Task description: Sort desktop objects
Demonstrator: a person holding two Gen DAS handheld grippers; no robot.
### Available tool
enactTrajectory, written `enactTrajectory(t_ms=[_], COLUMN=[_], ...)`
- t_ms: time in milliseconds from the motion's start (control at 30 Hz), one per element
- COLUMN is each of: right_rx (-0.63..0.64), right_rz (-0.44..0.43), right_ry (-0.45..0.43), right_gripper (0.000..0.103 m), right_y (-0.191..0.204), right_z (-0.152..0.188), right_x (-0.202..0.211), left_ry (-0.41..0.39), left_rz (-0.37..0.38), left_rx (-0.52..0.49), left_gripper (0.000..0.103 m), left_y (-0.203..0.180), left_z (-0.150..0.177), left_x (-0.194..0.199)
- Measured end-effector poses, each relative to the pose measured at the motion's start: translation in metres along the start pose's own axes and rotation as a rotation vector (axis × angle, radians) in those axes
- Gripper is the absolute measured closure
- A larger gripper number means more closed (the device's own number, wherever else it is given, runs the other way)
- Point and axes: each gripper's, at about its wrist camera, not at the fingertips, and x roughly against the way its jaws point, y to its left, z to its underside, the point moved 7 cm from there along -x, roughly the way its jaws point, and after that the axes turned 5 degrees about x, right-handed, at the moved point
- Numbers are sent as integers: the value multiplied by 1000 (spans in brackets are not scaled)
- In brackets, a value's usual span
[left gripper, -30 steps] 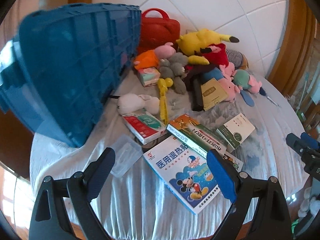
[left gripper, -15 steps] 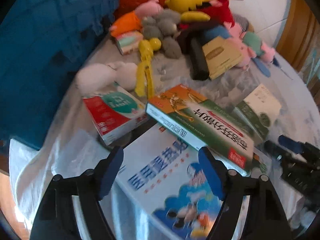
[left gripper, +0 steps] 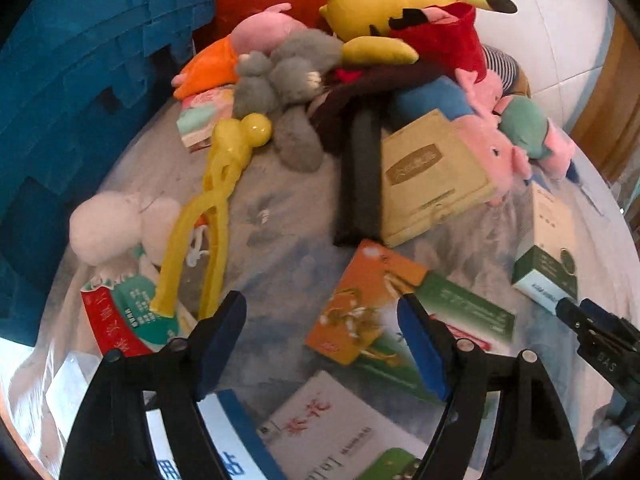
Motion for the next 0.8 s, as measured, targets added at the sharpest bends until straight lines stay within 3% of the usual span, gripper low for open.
enactTrajectory(t_ms=[233, 300, 333, 500, 733, 767, 800], right_rx=[26, 12, -4, -55, -35, -18, 1], right_rz=[-29, -12, -6, -3, 45, 46, 43], right_ry=[-60, -62, -65, -47, 0, 0, 1], right_gripper=[37, 18, 0, 0, 1, 11, 10], right_y=[14, 17, 17, 26, 32, 33, 33], right_z=[-14, -22, -27, -45, -39, -39, -39], right_x=[33, 36, 33, 6, -37, -40, -41], left_ry=[42, 36, 32, 25, 48, 49, 52], left_rz=[37, 38, 30, 7, 14, 14, 12], left_rx=[-6, -4, 0, 26, 43, 52, 63], left_gripper=[23, 23, 23, 23, 23, 23, 23], left_y=[-7, -6, -4, 8, 11, 10, 9], left_z=[5, 5, 4, -1, 0, 1, 1], left_x=[6, 8, 10, 16, 3, 1, -1])
